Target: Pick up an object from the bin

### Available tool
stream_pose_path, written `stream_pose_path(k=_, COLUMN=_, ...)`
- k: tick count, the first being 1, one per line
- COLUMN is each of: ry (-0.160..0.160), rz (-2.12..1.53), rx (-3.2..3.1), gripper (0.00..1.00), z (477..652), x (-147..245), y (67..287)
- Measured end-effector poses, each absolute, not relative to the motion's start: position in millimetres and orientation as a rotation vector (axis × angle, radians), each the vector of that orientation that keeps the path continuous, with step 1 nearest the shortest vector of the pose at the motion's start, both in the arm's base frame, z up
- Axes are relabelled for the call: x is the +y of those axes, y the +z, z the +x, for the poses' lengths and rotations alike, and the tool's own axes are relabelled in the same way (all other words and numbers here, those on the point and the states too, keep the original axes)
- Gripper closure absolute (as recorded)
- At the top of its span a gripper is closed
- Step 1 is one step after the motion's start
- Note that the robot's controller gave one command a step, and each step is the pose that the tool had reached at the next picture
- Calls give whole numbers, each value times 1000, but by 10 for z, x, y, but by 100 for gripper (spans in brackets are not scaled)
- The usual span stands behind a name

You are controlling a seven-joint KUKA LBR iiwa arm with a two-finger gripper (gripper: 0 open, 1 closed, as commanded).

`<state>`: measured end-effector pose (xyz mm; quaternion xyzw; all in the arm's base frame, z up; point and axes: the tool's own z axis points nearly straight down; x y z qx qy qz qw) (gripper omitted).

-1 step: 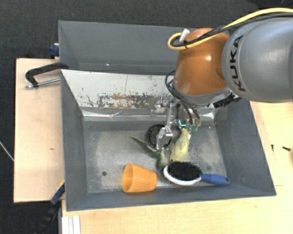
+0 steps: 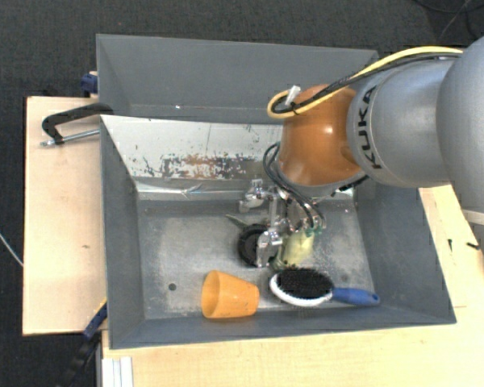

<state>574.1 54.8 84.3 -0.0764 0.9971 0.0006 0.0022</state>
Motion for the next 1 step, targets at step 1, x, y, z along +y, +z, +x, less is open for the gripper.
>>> stream_pose_path(k=1, ry=2, rz=-239, rx=3136, gripper=100, z=5725, x=548, y=852)
